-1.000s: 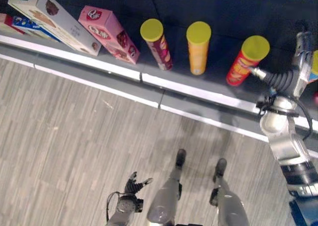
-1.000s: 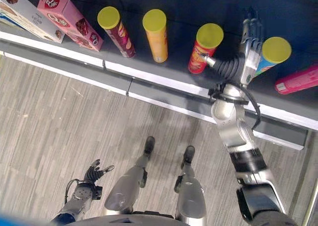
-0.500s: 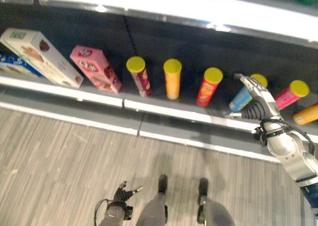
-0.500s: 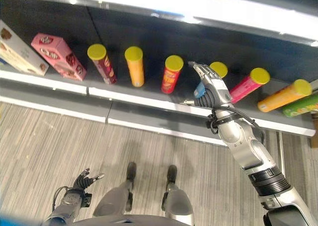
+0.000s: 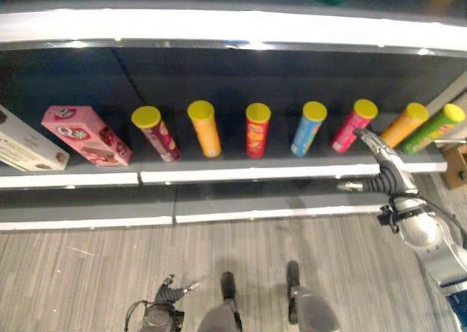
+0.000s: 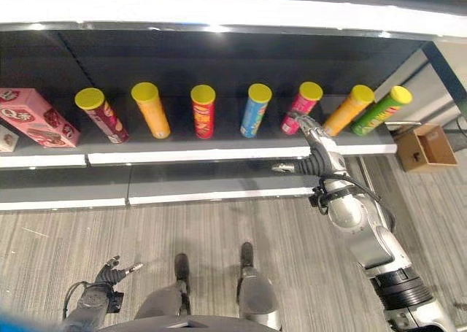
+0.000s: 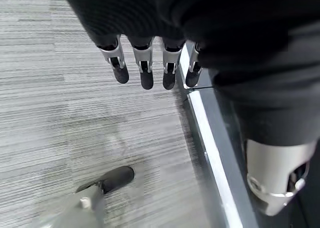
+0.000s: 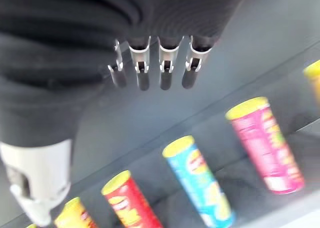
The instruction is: Put the goods on the table back onto the shelves and tidy them up.
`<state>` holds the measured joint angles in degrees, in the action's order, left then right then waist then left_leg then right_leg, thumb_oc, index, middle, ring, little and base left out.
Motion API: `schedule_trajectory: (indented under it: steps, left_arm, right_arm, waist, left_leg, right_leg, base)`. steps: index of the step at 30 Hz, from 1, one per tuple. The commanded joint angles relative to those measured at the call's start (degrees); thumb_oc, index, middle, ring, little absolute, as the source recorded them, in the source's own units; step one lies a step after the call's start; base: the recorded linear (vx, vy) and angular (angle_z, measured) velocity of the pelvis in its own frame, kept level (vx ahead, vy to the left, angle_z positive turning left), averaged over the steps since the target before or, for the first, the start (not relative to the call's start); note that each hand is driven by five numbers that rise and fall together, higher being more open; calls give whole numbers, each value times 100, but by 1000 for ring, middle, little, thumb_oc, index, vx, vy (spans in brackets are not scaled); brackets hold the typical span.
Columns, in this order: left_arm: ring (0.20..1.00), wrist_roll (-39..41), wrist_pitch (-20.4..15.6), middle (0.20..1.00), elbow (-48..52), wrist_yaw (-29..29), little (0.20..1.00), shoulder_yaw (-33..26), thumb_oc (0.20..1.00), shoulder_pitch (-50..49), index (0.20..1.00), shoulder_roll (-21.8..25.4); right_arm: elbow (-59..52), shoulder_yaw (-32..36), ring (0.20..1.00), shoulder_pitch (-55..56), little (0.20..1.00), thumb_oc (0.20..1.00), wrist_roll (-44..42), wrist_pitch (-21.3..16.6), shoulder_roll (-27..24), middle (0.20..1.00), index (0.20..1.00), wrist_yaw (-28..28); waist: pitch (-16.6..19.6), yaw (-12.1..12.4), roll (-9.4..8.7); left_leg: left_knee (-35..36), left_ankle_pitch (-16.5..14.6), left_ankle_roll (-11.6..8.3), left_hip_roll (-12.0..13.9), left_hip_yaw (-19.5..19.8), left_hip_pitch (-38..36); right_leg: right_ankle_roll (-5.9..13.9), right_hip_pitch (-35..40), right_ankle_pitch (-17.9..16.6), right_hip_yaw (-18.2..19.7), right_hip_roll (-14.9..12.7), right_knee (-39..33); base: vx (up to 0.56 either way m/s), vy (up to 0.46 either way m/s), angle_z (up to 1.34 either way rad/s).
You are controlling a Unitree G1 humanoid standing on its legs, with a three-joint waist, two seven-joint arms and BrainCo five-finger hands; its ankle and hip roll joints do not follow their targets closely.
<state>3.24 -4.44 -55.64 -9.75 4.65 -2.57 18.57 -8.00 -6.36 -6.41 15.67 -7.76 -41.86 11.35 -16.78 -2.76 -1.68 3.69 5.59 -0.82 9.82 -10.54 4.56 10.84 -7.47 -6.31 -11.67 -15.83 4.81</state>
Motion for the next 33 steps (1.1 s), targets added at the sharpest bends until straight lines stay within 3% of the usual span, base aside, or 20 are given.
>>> schedule_trajectory:
  steps: [1, 2, 4, 8, 10, 11, 12, 14, 15, 17, 18, 19, 20, 22, 23, 24, 25, 29, 32, 33]
  left_arm:
    - [1000, -64, -77, 1000, 131, -33, 1000, -69, 1000, -147, 1000, 264]
    - [1000, -15, -92, 1000, 201, -57, 1000, -110, 1000, -138, 1000, 294]
    - [1000, 85, -96, 1000, 323, -74, 1000, -159, 1000, -119, 1000, 332]
    - [1000, 154, -144, 1000, 385, -89, 1000, -232, 1000, -159, 1000, 281]
    - [1000, 154, -144, 1000, 387, -91, 1000, -204, 1000, -167, 1000, 274]
    - [1000, 284, -120, 1000, 384, -54, 1000, -254, 1000, -247, 1000, 97]
    - [1000, 285, -120, 1000, 385, -54, 1000, -243, 1000, -247, 1000, 96]
    - [1000, 313, -96, 1000, 457, -3, 1000, -268, 1000, -362, 1000, -58]
    - [1000, 316, -88, 1000, 473, -4, 1000, -263, 1000, -377, 1000, -93]
    - [1000, 319, -117, 1000, 385, -78, 1000, -188, 1000, -205, 1000, -78]
    - [1000, 542, -15, 1000, 307, 248, 1000, -303, 1000, -15, 1000, -62]
    - [1000, 550, -82, 1000, 140, 25, 1000, -127, 1000, 226, 1000, -118]
    - [1000, 550, -84, 1000, 136, 26, 1000, -128, 1000, 234, 1000, -117]
    - [1000, 416, -57, 1000, 225, 99, 1000, 29, 1000, 182, 1000, -193]
    - [1000, 414, -56, 1000, 227, 99, 1000, 35, 1000, 178, 1000, -197]
    - [1000, 356, -48, 1000, 265, 163, 1000, 97, 1000, 77, 1000, -203]
    - [1000, 342, -46, 1000, 262, 191, 1000, 121, 1000, 42, 1000, -192]
    - [1000, 276, -11, 1000, 96, 282, 1000, 127, 1000, -2, 1000, -259]
    - [1000, 229, 1, 1000, 23, 263, 1000, 114, 1000, 16, 1000, -252]
    - [1000, 217, 22, 1000, -16, 229, 1000, 108, 1000, 98, 1000, -233]
  right_arm:
    - [-195, 257, 1000, -491, 1000, 1000, -128, -145, -138, 1000, 1000, 237]
    - [-172, 317, 1000, -497, 1000, 1000, -84, -135, -194, 1000, 1000, 268]
    - [-220, 533, 1000, -384, 1000, 1000, -21, -93, -352, 1000, 1000, 336]
    - [-252, 902, 1000, -82, 1000, 1000, 3, -110, -463, 1000, 1000, 392]
    - [-289, 948, 1000, -17, 1000, 1000, 0, -108, -470, 1000, 1000, 382]
    - [-370, 1320, 1000, 366, 1000, 1000, 23, -112, -504, 1000, 1000, 485]
    - [-383, 1337, 1000, 387, 1000, 1000, 22, -108, -505, 1000, 1000, 481]
    - [-461, 1730, 1000, 758, 1000, 1000, 67, -118, -517, 1000, 1000, 658]
    - [-491, 1771, 1000, 773, 1000, 1000, 82, -106, -547, 1000, 1000, 697]
    - [-475, 1620, 1000, 642, 1000, 1000, 95, -134, -563, 1000, 1000, 680]
    - [-534, 1638, 1000, 424, 1000, 1000, -52, -65, -694, 1000, 1000, 662]
    - [-430, 1542, 1000, 281, 1000, 1000, -160, -99, -760, 1000, 1000, 651]
    - [-425, 1541, 1000, 273, 1000, 1000, -162, -101, -761, 1000, 1000, 651]
    - [-418, 1667, 1000, 271, 1000, 1000, -216, -113, -842, 1000, 1000, 702]
    - [-417, 1672, 1000, 281, 1000, 1000, -218, -115, -847, 1000, 1000, 704]
    - [-390, 1726, 1000, 302, 1000, 1000, -227, -111, -872, 1000, 1000, 754]
    - [-372, 1745, 1000, 285, 1000, 1000, -222, -94, -855, 1000, 1000, 787]
    - [-422, 1885, 1000, 337, 1000, 1000, -133, -64, -799, 1000, 1000, 832]
    - [-368, 1927, 1000, 377, 1000, 1000, -80, -1, -648, 1000, 1000, 830]
    - [-278, 1877, 1000, 296, 1000, 1000, -55, 75, -546, 1000, 1000, 836]
  waist:
    - [292, 141, -286]
    - [337, 153, -337]
    - [313, 206, -429]
    - [449, 176, -472]
    - [442, 196, -435]
    - [473, 64, -353]
    - [467, 75, -336]
    - [446, -17, -253]
    - [409, -15, -263]
    - [366, -54, -300]
    - [372, 13, -399]
    - [389, -18, -516]
    - [398, -24, -529]
    - [405, 30, -465]
    - [414, 30, -467]
    - [369, 150, -373]
    - [344, 208, -308]
    - [340, 235, -156]
    - [414, 123, -151]
    - [517, 95, -197]
  left_leg:
    - [-753, -1129, -232, -95, -126, 37]
    - [-848, -1182, -355, 118, -208, 41]
    - [-1112, -1131, -562, 516, -431, 99]
    - [-1104, -1021, -864, 964, -564, -39]
    - [-1077, -1005, -901, 1008, -558, -80]
    - [-923, -406, -1030, 1410, -596, -220]
    - [-913, -397, -1042, 1430, -593, -231]
    - [-1276, 402, -1083, 1846, -537, -276]
    - [-1509, 533, -1026, 1856, -468, -211]
    - [-1771, 348, -905, 1742, -283, -159]
    - [-2096, -191, -650, 1043, 431, 33]
    - [-2212, -956, -478, 383, 683, 128]
    - [-2202, -936, -467, 362, 681, 145]
    - [-1861, -1024, -379, -181, 797, 449]
    - [-1856, -1029, -373, -193, 798, 448]
    - [-1421, -752, -392, -662, 1052, 713]
    - [-1234, -607, -398, -834, 1190, 831]
    - [-771, -497, -288, -960, 1281, 622]
    - [-752, -553, -248, -1008, 1252, 435]
    - [-634, -650, -171, -969, 965, 269]
  right_leg:
    - [300, 201, -356, -111, -654, -86]
    - [415, 255, -543, -302, -877, -139]
    - [416, 162, -823, -413, -870, -219]
    - [416, 370, 114, -527, -486, -340]
    - [416, 390, 188, -540, -448, -293]
    - [178, 475, 772, -509, 67, -211]
    - [168, 484, 778, -514, 88, -208]
    - [-112, 792, 986, -491, 681, -482]
    - [-186, 865, 1031, -439, 787, -542]
    - [-255, 862, 1085, -296, 854, -536]
    - [-356, 874, 1115, -41, 925, -547]
    - [-409, 1013, 1123, 201, 1015, -637]
    - [-403, 995, 1111, 199, 996, -640]
    - [-401, 1020, 1121, 350, 1096, -679]
    - [-394, 1023, 1129, 346, 1084, -683]
    - [-388, 1109, 1126, 473, 1222, -715]
    - [-399, 1128, 1144, 531, 1312, -706]
    - [-407, 1256, 1327, 679, 1468, -625]
    - [-363, 1205, 1356, 728, 1364, -511]
    - [-257, 1085, 1381, 845, 1190, -312]
  base:
    - [-26, -348, -76]
    - [-76, -408, -96]
    - [-97, -654, -106]
    - [23, -427, -57]
    - [34, -294, -43]
    - [11, -421, -29]
    - [42, -583, 7]
    - [90, -457, 24]
    - [79, -426, -15]
    - [40, -199, -54]
    - [160, -285, -119]
    - [156, -285, -127]
    - [210, -165, -78]
    - [148, -18, -37]
    - [161, 6, -64]
    - [152, 12, -64]
    - [204, 27, -67]
    - [170, 68, -112]
    - [180, 181, -11]
    - [180, 220, -19]
